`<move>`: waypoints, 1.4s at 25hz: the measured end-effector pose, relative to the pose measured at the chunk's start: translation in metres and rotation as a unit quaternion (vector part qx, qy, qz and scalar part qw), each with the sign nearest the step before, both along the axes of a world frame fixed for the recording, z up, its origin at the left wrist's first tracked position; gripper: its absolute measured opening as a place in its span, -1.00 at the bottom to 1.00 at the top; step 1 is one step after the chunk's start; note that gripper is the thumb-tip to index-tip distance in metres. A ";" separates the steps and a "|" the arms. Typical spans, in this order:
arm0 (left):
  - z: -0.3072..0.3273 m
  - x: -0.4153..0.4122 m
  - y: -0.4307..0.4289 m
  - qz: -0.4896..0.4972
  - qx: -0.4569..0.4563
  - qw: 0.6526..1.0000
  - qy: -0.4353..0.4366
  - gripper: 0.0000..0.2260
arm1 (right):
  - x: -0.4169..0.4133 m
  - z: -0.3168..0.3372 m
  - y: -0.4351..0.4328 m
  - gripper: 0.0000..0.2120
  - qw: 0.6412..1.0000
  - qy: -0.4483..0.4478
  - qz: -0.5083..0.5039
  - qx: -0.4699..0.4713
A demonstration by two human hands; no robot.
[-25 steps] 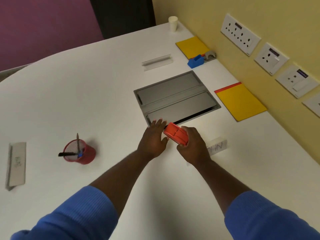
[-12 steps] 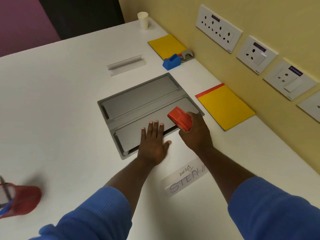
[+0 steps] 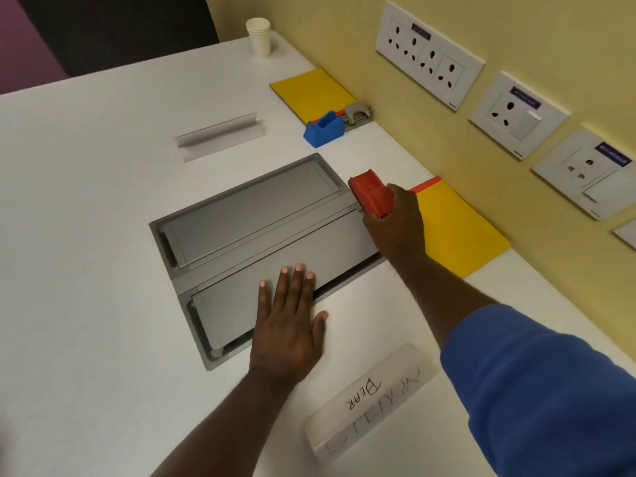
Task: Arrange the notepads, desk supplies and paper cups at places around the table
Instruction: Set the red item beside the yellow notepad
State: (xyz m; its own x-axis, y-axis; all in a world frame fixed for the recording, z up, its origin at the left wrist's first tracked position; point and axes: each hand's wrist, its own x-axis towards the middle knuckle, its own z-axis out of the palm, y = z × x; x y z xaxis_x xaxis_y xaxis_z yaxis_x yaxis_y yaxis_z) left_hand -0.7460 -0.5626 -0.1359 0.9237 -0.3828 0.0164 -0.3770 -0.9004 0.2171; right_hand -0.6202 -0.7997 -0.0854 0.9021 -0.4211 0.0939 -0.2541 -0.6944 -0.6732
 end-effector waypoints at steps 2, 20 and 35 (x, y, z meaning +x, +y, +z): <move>0.001 0.000 0.000 0.000 -0.011 1.000 -0.007 -0.40 | 0.019 -0.002 -0.014 -0.31 1.000 -0.004 -0.008 0.000; 0.003 0.002 -0.003 0.011 -0.006 1.000 -0.024 -0.39 | 0.070 -0.022 -0.082 -0.42 0.998 -0.028 -0.019 -0.046; -0.005 0.003 -0.002 0.010 -0.006 0.999 -0.041 -0.39 | 0.094 -0.020 -0.098 -0.50 0.980 0.015 -0.095 -0.172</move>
State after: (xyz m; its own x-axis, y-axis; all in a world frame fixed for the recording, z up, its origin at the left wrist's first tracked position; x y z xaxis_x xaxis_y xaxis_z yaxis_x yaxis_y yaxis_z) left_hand -0.7426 -0.5643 -0.1414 0.9267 -0.3632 0.0966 -0.3755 -0.9057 0.1967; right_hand -0.5266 -0.8982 -0.1056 0.8154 -0.5289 0.2352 -0.4160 -0.8180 -0.3972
